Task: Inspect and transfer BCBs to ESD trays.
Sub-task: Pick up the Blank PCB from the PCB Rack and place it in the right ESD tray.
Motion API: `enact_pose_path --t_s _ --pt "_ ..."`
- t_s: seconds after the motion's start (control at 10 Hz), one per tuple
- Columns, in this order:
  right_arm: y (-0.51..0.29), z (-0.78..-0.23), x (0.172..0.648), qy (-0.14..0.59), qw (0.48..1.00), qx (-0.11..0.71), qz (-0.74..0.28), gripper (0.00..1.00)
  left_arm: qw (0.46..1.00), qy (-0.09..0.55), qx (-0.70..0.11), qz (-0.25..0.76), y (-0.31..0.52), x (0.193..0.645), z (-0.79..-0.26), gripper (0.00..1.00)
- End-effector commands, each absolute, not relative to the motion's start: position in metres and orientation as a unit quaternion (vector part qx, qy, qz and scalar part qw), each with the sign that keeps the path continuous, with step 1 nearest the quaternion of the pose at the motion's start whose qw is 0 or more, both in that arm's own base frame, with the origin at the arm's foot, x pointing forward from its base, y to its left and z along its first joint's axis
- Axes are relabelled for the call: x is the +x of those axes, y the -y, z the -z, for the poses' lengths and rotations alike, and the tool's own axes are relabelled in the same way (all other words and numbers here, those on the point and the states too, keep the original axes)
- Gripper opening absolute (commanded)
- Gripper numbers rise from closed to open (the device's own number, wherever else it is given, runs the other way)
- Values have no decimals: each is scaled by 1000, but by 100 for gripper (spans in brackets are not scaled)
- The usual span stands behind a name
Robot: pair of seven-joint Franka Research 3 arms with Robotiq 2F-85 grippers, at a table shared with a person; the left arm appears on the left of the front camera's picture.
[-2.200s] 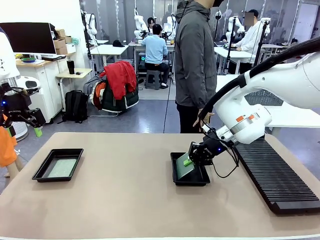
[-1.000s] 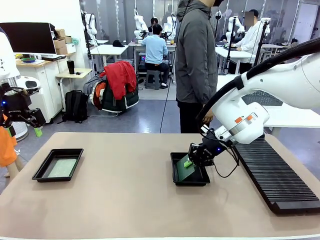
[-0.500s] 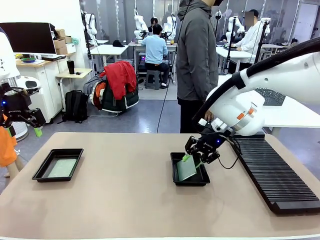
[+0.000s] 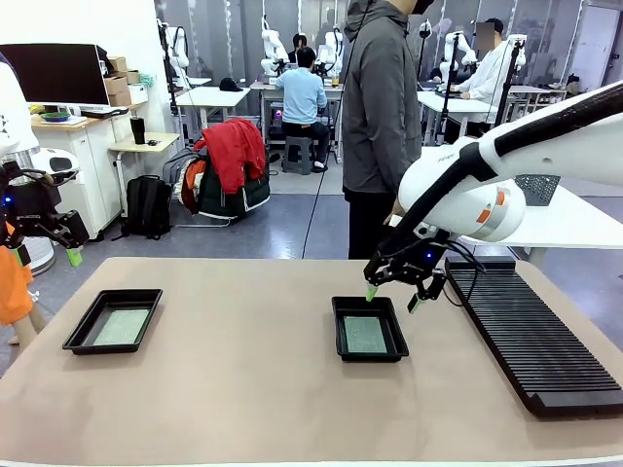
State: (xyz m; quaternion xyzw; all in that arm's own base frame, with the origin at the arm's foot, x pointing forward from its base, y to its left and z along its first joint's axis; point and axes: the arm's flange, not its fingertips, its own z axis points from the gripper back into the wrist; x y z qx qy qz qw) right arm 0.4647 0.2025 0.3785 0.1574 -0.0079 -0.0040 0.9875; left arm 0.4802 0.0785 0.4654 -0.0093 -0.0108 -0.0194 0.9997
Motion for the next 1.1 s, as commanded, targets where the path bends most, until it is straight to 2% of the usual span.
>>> enact_pose_path --t_s 0.0,0.5,0.6,1.0 --pt "-208 -395 458 3 994 110 18 100 1000 13 -8 18 -79 479 -465 100" --pt "-201 -415 460 5 998 49 25 100 1000 13 -8 18 -79 479 -465 100" --pt "-198 -409 454 10 996 83 15 100 1000 13 -8 18 -79 479 -465 100" --pt "-198 -409 454 10 996 83 15 100 1000 13 -8 18 -79 479 -465 100"
